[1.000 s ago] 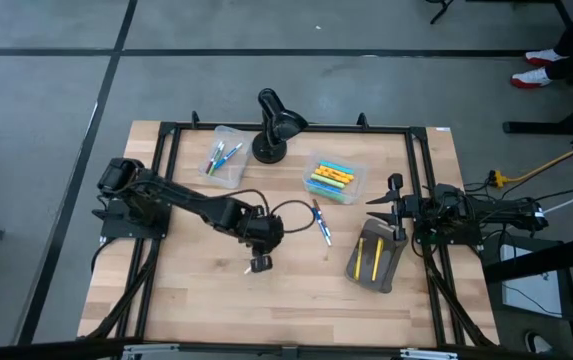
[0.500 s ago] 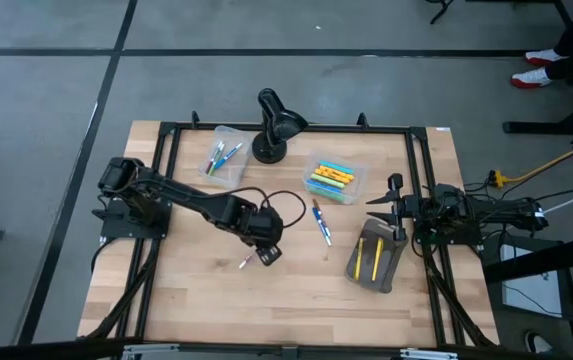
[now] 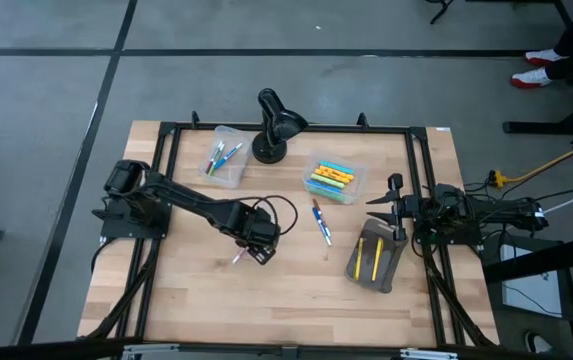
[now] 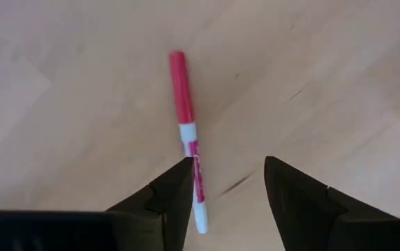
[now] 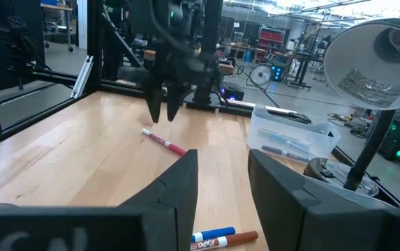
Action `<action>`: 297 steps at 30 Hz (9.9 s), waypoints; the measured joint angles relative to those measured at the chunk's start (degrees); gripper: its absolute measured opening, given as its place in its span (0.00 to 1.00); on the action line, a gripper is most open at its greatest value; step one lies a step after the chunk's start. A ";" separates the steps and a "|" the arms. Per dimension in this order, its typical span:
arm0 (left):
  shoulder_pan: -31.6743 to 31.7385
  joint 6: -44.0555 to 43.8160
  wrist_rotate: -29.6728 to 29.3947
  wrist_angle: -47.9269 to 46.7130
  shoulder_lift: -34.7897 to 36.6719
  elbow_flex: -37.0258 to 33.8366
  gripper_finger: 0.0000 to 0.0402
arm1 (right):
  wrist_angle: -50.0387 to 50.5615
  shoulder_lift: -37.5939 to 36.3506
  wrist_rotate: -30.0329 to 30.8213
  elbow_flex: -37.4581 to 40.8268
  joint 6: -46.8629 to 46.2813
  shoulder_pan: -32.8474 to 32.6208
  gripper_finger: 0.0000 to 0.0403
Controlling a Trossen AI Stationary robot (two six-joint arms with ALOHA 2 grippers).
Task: Pick & Place Markers
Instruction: Put the pink marker pen into the left transparent bin
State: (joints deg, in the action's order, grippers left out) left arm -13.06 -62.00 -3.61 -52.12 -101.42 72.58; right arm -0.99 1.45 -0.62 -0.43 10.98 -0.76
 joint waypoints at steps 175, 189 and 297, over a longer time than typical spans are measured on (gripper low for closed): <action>5.12 -12.84 -14.59 6.42 35.38 -45.78 0.07 | 0.02 0.04 0.01 0.00 -0.02 -0.02 0.31; 4.11 -10.27 -18.14 11.92 35.86 -44.54 0.07 | 0.00 0.02 0.02 0.00 -0.02 -0.01 0.31; 28.96 49.67 -45.15 64.32 36.08 -44.30 0.14 | 0.00 0.02 0.02 0.01 -0.02 0.00 0.31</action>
State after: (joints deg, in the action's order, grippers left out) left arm 15.90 -12.33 -48.75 12.20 -65.34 28.27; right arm -0.99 1.48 -0.60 -0.42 10.96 -0.76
